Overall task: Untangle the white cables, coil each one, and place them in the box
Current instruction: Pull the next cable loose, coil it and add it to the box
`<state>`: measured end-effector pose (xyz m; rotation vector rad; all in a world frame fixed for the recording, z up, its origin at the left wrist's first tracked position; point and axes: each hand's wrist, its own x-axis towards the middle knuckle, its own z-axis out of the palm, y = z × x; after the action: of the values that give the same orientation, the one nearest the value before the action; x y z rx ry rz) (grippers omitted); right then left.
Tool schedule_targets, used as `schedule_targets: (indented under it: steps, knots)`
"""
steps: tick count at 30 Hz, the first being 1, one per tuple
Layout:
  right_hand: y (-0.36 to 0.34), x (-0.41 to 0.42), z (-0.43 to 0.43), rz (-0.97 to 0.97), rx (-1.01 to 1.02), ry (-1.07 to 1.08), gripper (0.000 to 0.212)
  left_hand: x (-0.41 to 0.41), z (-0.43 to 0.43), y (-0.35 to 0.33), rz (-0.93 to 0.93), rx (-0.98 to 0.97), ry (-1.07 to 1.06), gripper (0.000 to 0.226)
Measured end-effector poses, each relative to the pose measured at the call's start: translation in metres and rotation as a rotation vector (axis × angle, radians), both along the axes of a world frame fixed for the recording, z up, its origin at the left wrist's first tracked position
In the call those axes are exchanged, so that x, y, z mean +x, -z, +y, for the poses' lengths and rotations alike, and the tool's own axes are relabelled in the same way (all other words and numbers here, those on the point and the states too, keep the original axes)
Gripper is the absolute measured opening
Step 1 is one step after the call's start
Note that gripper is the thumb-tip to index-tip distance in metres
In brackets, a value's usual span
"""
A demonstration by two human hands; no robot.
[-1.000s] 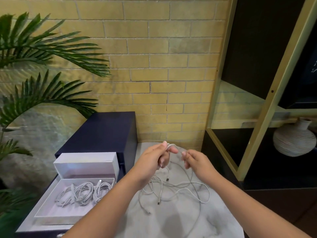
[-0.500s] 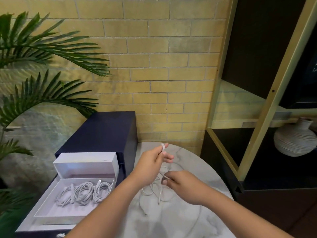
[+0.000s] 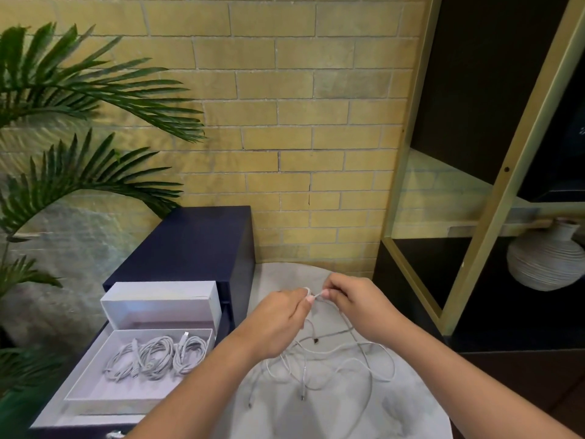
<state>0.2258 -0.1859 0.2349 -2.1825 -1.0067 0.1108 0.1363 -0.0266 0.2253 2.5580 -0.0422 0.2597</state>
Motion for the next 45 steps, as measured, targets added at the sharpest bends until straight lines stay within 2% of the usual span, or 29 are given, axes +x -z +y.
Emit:
schedule_targets:
  steps: [3, 7, 9, 13, 16, 19, 24, 27, 35, 40, 45]
  knots:
    - [0.000, 0.001, 0.003, -0.031, 0.056, 0.005, 0.019, 0.002, 0.004, -0.001, 0.043, -0.026, -0.004, 0.034]
    - [-0.004, 0.003, 0.006, -0.049, 0.111, 0.020, 0.014, 0.000, 0.004, -0.007, 0.109, -0.263, -0.025, 0.030]
    - [-0.005, 0.006, 0.006, 0.038, 0.182, 0.046, 0.005, -0.001, 0.006, -0.011, 0.105, -0.399, -0.034, 0.028]
    - [-0.001, 0.018, -0.001, 0.212, 0.337, 0.107, 0.009, -0.004, 0.009, -0.023, 0.068, -0.675, -0.014, 0.028]
    - [0.007, 0.022, -0.001, 0.229, 0.308, 0.129, 0.008, -0.006, 0.004, -0.031, 0.042, -0.816, 0.033, 0.028]
    - [0.013, 0.019, 0.008, 0.250, 0.248, 0.132, 0.015, -0.004, -0.004, -0.037, 0.054, -0.971, 0.093, 0.030]
    - [0.024, 0.008, 0.027, 0.558, 0.349, 0.081, 0.019, -0.003, -0.010, -0.045, 0.069, -1.083, 0.134, 0.031]
    - [0.026, -0.005, 0.034, 0.655, 0.386, 0.068, 0.015, -0.003, -0.009, -0.046, 0.016, -1.113, 0.142, 0.030]
    - [0.027, -0.033, 0.044, 0.534, 0.200, -0.011, 0.024, 0.003, 0.002, -0.028, -0.156, -0.756, -0.038, 0.038]
    - [0.018, -0.031, 0.041, 0.367, 0.038, -0.058, 0.022, 0.005, 0.014, -0.016, -0.157, -0.445, -0.118, 0.040]
    - [0.002, -0.026, 0.038, 0.334, -0.004, -0.095, 0.022, 0.006, 0.022, -0.013, -0.056, -0.053, -0.182, 0.037]
